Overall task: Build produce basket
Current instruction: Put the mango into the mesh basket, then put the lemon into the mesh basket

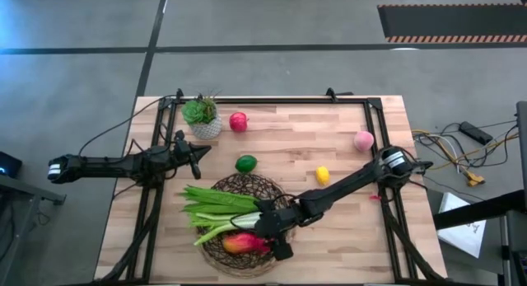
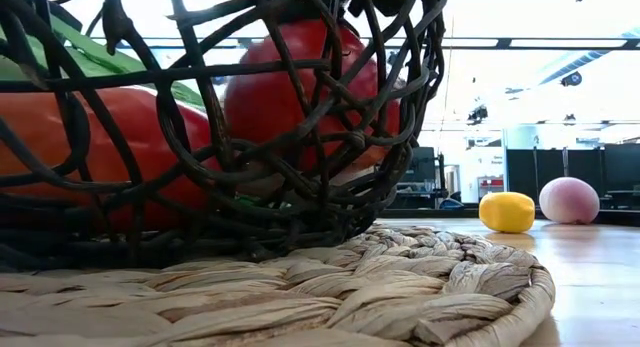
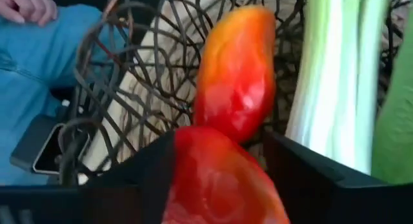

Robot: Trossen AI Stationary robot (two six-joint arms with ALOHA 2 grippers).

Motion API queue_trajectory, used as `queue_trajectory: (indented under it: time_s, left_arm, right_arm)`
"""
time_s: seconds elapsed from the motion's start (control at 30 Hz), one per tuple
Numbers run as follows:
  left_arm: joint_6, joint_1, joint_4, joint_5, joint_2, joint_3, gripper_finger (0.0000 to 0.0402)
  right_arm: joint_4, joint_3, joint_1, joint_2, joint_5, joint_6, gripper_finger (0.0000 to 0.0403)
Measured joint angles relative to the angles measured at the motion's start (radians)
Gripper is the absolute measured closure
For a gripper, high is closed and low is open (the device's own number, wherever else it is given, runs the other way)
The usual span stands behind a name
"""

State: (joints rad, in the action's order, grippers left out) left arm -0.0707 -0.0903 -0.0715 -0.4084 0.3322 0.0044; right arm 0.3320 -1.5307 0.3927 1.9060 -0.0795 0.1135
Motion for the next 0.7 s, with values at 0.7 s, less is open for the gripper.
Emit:
queue_trajectory:
  time_s: [0.7]
  left_arm:
    - [0.000, 0.000, 0.000, 0.000, 0.000, 0.000, 0.0398]
  right_arm:
    - [0.106, -0.013, 0.080, -0.199, 0.391, -0.078, 0.0351]
